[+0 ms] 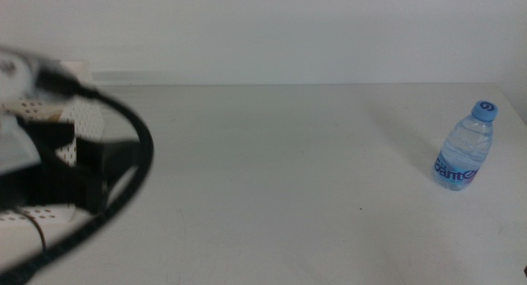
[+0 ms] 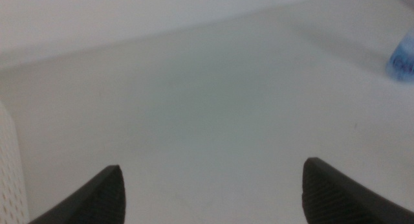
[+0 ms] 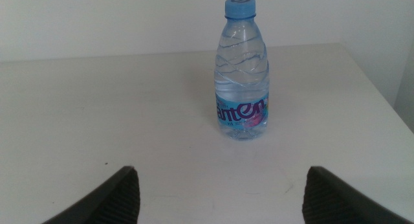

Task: Use arms to grab the bottles and put them into the dustbin to the left of the table.

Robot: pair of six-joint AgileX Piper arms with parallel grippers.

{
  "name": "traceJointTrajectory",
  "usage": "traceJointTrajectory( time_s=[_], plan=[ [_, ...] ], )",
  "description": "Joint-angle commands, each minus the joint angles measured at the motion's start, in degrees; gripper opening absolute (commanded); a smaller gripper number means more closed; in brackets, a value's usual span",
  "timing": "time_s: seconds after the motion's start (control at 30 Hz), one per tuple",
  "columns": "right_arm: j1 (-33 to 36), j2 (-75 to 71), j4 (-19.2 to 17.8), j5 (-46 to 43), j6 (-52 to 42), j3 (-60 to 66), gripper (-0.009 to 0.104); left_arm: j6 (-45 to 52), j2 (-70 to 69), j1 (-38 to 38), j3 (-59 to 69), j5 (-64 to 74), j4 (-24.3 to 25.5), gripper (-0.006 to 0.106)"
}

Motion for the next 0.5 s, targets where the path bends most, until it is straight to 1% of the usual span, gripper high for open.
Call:
traceJointTrajectory(
  time_s=[0.0, 0.2, 0.47],
  plan=[
    [-0.4, -1.57, -0.37, -4.2, -0.74, -0.51, 0.066, -0.78, -1.12, -0.28, 0.61, -4.68, -0.66, 0.09],
    [-0.4, -1.57, -0.37, -4.2, -0.74, -0.51, 0.066, -2.08, -4.23, -0.28, 6.1, -6.1, -1.46, 0.09],
    [-0.4, -1.57, -0.37, -4.2, -0.74, -0.51, 0.066, -2.08, -9.79, -0.28, 10.11, -5.86, -2.21, 0.09]
  ],
)
